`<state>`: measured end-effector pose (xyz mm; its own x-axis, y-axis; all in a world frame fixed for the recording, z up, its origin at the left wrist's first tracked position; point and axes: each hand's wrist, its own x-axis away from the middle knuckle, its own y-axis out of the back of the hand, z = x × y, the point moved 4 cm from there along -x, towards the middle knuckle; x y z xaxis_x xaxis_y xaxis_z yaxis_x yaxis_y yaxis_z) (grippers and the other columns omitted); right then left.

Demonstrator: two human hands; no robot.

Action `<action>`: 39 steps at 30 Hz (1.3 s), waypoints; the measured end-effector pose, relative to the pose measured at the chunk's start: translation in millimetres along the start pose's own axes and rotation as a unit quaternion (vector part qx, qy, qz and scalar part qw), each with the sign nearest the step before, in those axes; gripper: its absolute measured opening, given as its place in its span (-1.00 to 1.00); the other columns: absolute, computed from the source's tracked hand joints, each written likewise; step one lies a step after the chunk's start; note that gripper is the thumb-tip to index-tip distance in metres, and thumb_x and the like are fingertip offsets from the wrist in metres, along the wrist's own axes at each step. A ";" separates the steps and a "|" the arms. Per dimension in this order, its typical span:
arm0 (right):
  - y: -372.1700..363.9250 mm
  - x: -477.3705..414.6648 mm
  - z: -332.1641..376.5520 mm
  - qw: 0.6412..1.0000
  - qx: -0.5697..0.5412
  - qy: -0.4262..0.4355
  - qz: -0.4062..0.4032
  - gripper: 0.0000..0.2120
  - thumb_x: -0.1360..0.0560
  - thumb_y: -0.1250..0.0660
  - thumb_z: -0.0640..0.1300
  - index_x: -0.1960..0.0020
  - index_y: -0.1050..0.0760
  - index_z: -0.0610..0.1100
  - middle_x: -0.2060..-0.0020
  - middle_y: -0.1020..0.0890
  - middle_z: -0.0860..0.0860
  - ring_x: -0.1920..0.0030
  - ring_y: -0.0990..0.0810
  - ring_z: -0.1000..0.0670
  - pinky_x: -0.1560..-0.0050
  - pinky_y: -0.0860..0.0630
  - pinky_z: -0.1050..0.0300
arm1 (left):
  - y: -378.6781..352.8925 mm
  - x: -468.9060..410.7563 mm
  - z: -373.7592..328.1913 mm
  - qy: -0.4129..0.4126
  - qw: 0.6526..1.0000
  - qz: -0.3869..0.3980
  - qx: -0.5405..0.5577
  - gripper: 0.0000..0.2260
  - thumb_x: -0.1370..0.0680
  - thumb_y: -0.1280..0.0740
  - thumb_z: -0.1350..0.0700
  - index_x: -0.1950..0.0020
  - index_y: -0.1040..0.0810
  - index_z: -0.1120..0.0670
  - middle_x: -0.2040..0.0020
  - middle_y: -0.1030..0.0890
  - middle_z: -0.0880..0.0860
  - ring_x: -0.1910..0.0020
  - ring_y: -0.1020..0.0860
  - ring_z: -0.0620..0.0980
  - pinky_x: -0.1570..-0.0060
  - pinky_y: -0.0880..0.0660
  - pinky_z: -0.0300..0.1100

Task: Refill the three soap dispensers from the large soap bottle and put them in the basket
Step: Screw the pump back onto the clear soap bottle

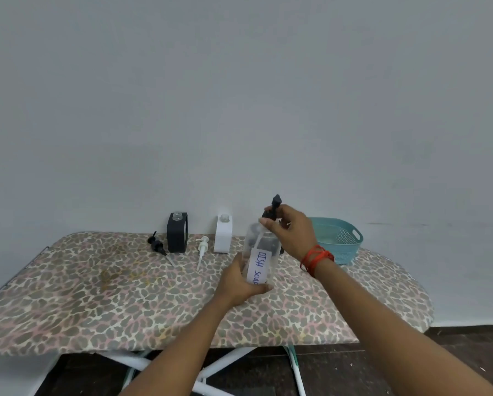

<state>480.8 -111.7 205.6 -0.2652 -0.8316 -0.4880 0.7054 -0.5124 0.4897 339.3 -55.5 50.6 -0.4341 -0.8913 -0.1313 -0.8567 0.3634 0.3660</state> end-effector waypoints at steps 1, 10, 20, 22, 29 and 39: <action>6.3 -5.1 11.3 1.000 0.000 0.009 0.005 -0.79 -0.48 -0.48 0.03 -0.05 -0.63 -0.04 0.12 -0.68 0.14 0.36 -0.50 0.23 0.26 -0.39 0.43 | 5.6 -0.4 -11.5 -0.011 1.000 0.014 0.001 -0.09 -0.15 -0.71 -0.18 -0.40 -0.40 -0.04 -0.23 -0.59 -0.11 -0.22 -0.57 -0.09 -0.16 -0.57 -0.18; 56.2 -14.5 114.7 0.998 -0.032 0.054 0.015 -0.74 -0.39 -0.55 0.08 0.04 -0.64 -0.05 0.17 -0.71 0.14 0.27 -0.59 0.04 0.11 -0.53 0.25 | 58.2 32.5 -100.4 -0.091 0.996 0.012 0.003 -0.27 -0.14 -0.72 -0.09 -0.22 -0.48 -0.09 -0.07 -0.67 -0.11 -0.01 -0.67 -0.15 -0.03 -0.66 -0.10; 71.8 14.4 186.3 0.998 -0.055 0.007 0.004 -0.36 -0.26 -0.52 0.31 -0.17 -0.51 -0.06 -0.01 -0.61 0.15 0.00 -0.60 0.12 -0.01 -0.50 0.24 | 83.5 92.0 -147.4 -0.111 0.992 -0.048 0.037 -0.23 -0.12 -0.71 -0.08 -0.23 -0.45 -0.05 -0.10 -0.63 -0.02 -0.05 -0.65 -0.02 0.03 -0.67 -0.08; 75.1 19.3 188.2 0.988 -0.142 0.017 0.063 -0.47 -0.38 -0.52 0.13 -0.25 -0.55 -0.11 -0.09 -0.67 0.05 -0.11 -0.65 0.00 -0.09 -0.53 0.14 | 90.0 100.4 -152.9 -0.106 0.992 -0.037 0.059 -0.27 -0.14 -0.71 -0.01 -0.22 -0.46 -0.05 -0.09 -0.66 0.02 -0.04 -0.67 0.03 0.01 -0.68 -0.01; 80.3 33.1 208.1 0.969 -0.240 0.064 0.000 -0.67 -0.36 -0.59 -0.19 -0.09 -0.60 -0.16 0.04 -0.72 -0.03 0.07 -0.69 -0.06 -0.05 -0.59 0.06 | 90.6 122.9 -182.2 -0.124 0.988 -0.085 0.044 -0.29 -0.23 -0.72 0.03 -0.24 -0.41 -0.04 -0.10 -0.59 -0.09 -0.07 -0.61 -0.06 0.08 -0.61 -0.27; 88.7 46.9 224.6 0.980 -0.185 0.037 0.064 -0.70 -0.47 -0.50 -0.10 -0.17 -0.62 -0.11 -0.01 -0.70 0.03 0.11 -0.65 0.20 -0.02 -0.51 0.29 | 90.3 132.6 -186.9 -0.104 0.991 -0.036 0.071 -0.34 -0.27 -0.70 0.12 -0.25 -0.44 0.02 -0.10 -0.63 0.04 -0.04 -0.65 0.02 0.20 -0.64 -0.20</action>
<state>383.3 -244.3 388.5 -0.1200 -0.8594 -0.4971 0.9237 -0.2801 0.2613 256.4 -191.6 238.4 -0.4066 -0.8462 -0.3445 -0.9114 0.3494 0.2172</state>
